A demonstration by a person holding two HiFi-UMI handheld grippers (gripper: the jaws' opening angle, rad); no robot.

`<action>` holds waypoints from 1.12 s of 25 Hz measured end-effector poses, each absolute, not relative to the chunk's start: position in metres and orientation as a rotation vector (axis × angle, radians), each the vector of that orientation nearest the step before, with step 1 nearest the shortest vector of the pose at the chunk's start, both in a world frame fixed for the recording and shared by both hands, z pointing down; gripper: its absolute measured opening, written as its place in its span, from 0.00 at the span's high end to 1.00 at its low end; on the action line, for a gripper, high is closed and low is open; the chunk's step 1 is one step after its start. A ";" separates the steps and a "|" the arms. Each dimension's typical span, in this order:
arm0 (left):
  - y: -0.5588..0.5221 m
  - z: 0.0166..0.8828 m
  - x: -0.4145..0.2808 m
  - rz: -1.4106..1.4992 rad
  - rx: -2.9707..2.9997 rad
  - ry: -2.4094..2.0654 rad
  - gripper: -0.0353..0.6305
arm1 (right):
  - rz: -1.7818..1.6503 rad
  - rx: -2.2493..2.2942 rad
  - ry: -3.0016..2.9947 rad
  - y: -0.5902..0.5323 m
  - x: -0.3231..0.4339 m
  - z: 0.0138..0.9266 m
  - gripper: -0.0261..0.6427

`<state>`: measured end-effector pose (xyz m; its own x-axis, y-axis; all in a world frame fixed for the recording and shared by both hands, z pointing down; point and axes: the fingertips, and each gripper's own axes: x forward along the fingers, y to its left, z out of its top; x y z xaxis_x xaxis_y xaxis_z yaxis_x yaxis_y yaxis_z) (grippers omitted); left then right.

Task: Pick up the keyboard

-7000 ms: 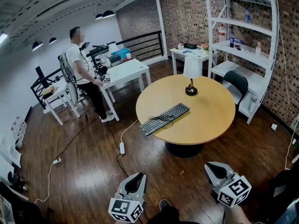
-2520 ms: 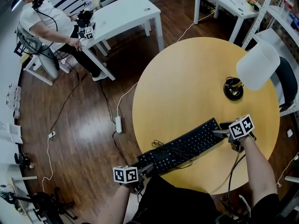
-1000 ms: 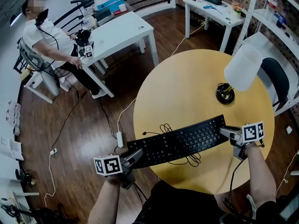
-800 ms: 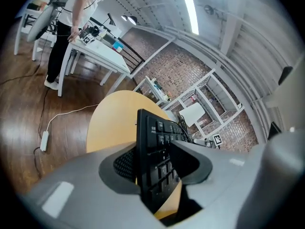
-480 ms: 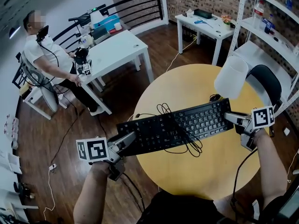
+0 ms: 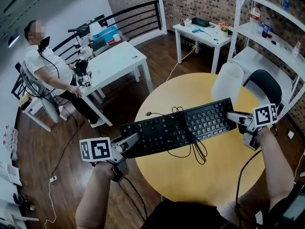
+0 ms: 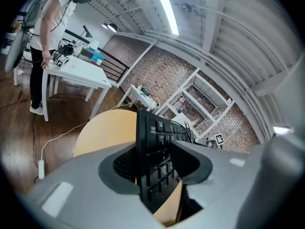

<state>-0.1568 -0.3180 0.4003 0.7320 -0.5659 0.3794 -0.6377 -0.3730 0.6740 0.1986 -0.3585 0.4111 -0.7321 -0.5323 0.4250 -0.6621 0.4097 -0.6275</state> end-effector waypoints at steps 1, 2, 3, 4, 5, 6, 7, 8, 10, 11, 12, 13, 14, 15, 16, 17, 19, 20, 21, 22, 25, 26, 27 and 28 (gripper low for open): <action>-0.316 0.402 -0.156 0.113 2.064 -0.906 0.66 | 1.237 1.071 -2.496 -0.356 0.200 0.414 0.71; -0.314 0.405 -0.155 0.120 2.059 -0.904 0.66 | 1.247 1.071 -2.490 -0.353 0.200 0.417 0.71; -0.312 0.407 -0.155 0.126 2.054 -0.904 0.66 | 1.255 1.069 -2.484 -0.351 0.200 0.421 0.71; -0.310 0.409 -0.156 0.131 2.049 -0.904 0.66 | 1.259 1.066 -2.480 -0.349 0.200 0.425 0.71; -0.308 0.412 -0.156 0.135 2.045 -0.905 0.66 | 1.261 1.063 -2.478 -0.347 0.199 0.429 0.71; -0.306 0.416 -0.156 0.138 2.042 -0.905 0.66 | 1.262 1.063 -2.477 -0.345 0.199 0.432 0.71; -0.304 0.418 -0.156 0.139 2.039 -0.906 0.66 | 1.263 1.064 -2.476 -0.343 0.199 0.435 0.71; -0.302 0.420 -0.156 0.140 2.036 -0.907 0.66 | 1.263 1.066 -2.474 -0.342 0.200 0.437 0.71; -0.301 0.421 -0.155 0.141 2.031 -0.909 0.66 | 1.262 1.069 -2.469 -0.342 0.200 0.438 0.71; -0.301 0.421 -0.156 0.141 2.028 -0.910 0.66 | 1.262 1.069 -2.468 -0.342 0.200 0.438 0.71; -0.300 0.422 -0.156 0.142 2.026 -0.910 0.66 | 1.264 1.068 -2.467 -0.342 0.199 0.439 0.71; -0.299 0.422 -0.157 0.142 2.025 -0.910 0.66 | 1.265 1.064 -2.466 -0.341 0.199 0.439 0.71; -0.298 0.423 -0.157 0.143 2.024 -0.909 0.66 | 1.265 1.060 -2.464 -0.340 0.198 0.440 0.71; -0.298 0.424 -0.157 0.144 2.023 -0.908 0.66 | 1.264 1.056 -2.463 -0.339 0.198 0.441 0.71; -0.298 0.425 -0.157 0.145 2.022 -0.908 0.66 | 1.263 1.054 -2.462 -0.339 0.199 0.441 0.71; -0.298 0.425 -0.157 0.146 2.020 -0.908 0.66 | 1.264 1.054 -2.461 -0.339 0.199 0.442 0.71; -0.298 0.425 -0.156 0.149 2.017 -0.910 0.66 | 1.277 1.054 -2.458 -0.339 0.199 0.443 0.71; -0.298 0.425 -0.156 0.151 2.016 -0.911 0.66 | 1.303 1.050 -2.458 -0.339 0.198 0.444 0.71; -0.299 0.425 -0.155 0.153 2.015 -0.911 0.66 | 1.342 1.042 -2.459 -0.338 0.196 0.444 0.71; -0.299 0.426 -0.155 0.154 2.015 -0.912 0.66 | 1.366 1.037 -2.460 -0.337 0.195 0.445 0.71; -0.300 0.426 -0.155 0.157 2.016 -0.913 0.66 | 1.290 1.053 -2.449 -0.340 0.200 0.447 0.71; -0.300 0.426 -0.155 0.157 2.017 -0.913 0.66 | 1.284 1.054 -2.448 -0.340 0.201 0.447 0.71; -0.300 0.426 -0.155 0.158 2.019 -0.913 0.66 | 1.285 1.054 -2.448 -0.340 0.201 0.447 0.71; -0.300 0.425 -0.155 0.159 2.021 -0.913 0.66 | 1.287 1.054 -2.449 -0.340 0.201 0.447 0.71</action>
<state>-0.1548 -0.3002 0.4254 0.7207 -0.5432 0.4307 -0.6568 -0.3362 0.6750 0.2011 -0.3397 0.4473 -0.7323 -0.5056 0.4562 -0.6625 0.3739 -0.6491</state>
